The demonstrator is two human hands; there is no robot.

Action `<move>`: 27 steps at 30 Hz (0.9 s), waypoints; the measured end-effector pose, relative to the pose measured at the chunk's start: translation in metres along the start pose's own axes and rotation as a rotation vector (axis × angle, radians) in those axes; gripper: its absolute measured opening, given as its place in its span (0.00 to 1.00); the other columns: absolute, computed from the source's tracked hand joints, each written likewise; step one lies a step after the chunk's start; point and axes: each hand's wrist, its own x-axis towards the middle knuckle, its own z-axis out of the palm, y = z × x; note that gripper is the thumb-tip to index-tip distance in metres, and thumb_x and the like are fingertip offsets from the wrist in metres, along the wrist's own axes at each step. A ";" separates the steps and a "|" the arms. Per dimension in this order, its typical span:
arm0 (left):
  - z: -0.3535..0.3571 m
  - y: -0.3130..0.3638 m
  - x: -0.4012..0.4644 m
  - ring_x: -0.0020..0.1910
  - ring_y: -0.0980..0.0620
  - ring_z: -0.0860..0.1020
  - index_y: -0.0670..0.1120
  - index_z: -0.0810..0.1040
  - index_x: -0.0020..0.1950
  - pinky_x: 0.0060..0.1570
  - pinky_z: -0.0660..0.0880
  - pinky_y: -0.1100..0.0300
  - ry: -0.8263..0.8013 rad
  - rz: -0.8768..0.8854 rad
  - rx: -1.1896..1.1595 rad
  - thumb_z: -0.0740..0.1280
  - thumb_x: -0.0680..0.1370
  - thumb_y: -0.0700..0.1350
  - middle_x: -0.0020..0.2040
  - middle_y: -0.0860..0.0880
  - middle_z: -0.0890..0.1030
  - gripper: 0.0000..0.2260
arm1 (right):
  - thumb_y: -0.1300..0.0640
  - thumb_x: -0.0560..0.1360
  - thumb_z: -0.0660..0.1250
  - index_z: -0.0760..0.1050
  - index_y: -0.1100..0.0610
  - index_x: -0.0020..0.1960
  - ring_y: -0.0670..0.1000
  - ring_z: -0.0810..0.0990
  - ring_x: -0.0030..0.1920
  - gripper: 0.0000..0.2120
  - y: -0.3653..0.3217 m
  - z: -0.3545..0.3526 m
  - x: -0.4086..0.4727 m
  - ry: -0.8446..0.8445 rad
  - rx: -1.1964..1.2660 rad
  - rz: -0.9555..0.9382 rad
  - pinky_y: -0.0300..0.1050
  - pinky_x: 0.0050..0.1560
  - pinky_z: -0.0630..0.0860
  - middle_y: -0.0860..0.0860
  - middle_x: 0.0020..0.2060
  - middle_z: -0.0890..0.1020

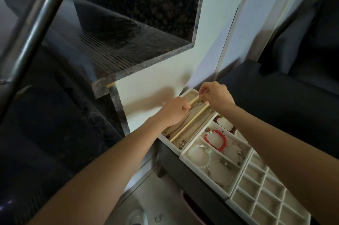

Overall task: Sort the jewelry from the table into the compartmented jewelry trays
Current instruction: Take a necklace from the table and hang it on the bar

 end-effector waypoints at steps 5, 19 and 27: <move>0.005 -0.003 0.009 0.58 0.45 0.76 0.43 0.72 0.64 0.52 0.74 0.53 0.045 0.078 0.328 0.56 0.80 0.37 0.58 0.44 0.76 0.14 | 0.64 0.76 0.66 0.77 0.55 0.43 0.51 0.81 0.45 0.06 0.005 0.003 0.010 -0.053 0.023 0.015 0.49 0.51 0.79 0.52 0.43 0.81; 0.011 -0.008 0.021 0.60 0.44 0.75 0.44 0.72 0.67 0.58 0.74 0.50 0.031 0.028 0.506 0.57 0.79 0.35 0.62 0.44 0.75 0.17 | 0.64 0.76 0.59 0.78 0.54 0.49 0.55 0.81 0.41 0.11 0.026 0.016 0.030 -0.163 -0.490 -0.070 0.45 0.41 0.76 0.53 0.43 0.81; 0.008 -0.008 0.015 0.56 0.43 0.77 0.41 0.74 0.61 0.53 0.75 0.53 0.029 0.057 0.476 0.56 0.79 0.35 0.56 0.45 0.77 0.13 | 0.64 0.79 0.56 0.74 0.55 0.58 0.47 0.72 0.32 0.12 0.030 0.012 0.026 -0.229 -0.741 -0.258 0.39 0.32 0.70 0.48 0.33 0.72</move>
